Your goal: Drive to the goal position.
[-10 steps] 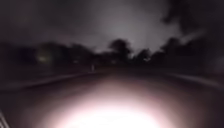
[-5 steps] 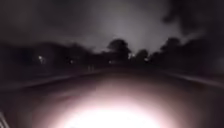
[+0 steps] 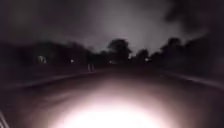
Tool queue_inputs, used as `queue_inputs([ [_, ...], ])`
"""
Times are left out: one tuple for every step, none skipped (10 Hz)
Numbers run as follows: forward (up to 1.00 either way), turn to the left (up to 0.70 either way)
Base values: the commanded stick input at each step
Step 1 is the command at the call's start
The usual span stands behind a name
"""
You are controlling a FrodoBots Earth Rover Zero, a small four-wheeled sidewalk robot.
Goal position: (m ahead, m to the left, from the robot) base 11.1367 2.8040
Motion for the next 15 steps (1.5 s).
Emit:
queue_inputs([
  [0.70, -0.35],
  [0.70, -0.35],
  [0.70, -0.35],
  [0.70, -0.35],
  [0.70, -0.35],
  [0.70, 0.00],
  [0.70, 0.00],
  [0.70, 0.00],
  [0.70, 0.00],
  [0.70, 0.00],
  [0.70, 0.00],
  [0.70, 0.00],
  [0.70, 0.00],
  [0.70, 0.00],
  [0.70, 0.00],
])
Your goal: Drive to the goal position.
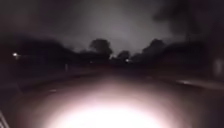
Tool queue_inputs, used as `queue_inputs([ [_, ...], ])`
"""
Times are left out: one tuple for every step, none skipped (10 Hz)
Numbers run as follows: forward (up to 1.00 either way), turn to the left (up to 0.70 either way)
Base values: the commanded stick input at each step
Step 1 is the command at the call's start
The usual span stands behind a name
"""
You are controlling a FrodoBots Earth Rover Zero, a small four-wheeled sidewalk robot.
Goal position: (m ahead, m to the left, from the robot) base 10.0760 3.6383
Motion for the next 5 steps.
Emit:
queue_inputs([
  [0.70, 0.00],
  [0.70, 0.00],
  [0.70, 0.00],
  [0.70, 0.00],
  [0.70, 0.00],
])
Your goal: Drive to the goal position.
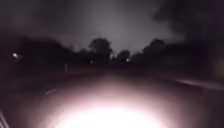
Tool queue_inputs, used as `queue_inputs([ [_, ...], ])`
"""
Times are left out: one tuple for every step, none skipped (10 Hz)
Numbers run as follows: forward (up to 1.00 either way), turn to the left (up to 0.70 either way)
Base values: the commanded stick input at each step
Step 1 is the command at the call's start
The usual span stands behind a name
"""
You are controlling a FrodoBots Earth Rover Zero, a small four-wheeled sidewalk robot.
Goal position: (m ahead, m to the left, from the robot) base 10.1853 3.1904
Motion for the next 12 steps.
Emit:
queue_inputs([
  [0.70, -0.03],
  [0.70, -0.27],
  [0.70, -0.35],
  [0.70, -0.35],
  [0.70, -0.25],
  [0.70, 0.00],
  [0.70, 0.00],
  [0.70, 0.00],
  [0.70, 0.00],
  [0.70, 0.00],
  [0.70, 0.00],
  [0.70, 0.00],
])
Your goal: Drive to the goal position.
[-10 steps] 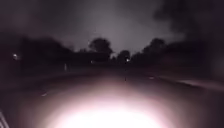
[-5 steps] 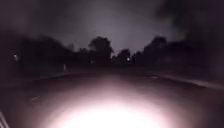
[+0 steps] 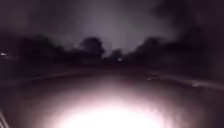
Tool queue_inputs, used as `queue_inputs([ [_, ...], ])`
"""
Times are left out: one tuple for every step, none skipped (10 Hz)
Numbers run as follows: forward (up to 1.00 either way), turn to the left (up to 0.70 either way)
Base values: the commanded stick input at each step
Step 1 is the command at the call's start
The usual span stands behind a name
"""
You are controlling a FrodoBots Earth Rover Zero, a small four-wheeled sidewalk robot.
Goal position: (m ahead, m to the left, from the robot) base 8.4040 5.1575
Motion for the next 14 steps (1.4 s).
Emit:
queue_inputs([
  [0.70, 0.00],
  [0.70, 0.00],
  [0.70, 0.00],
  [0.70, 0.00],
  [0.70, 0.00],
  [0.70, 0.00],
  [0.70, 0.00],
  [0.70, 0.00],
  [0.70, 0.00],
  [0.70, 0.00],
  [0.70, 0.00],
  [0.70, 0.00],
  [0.70, 0.00],
  [0.70, 0.00],
])
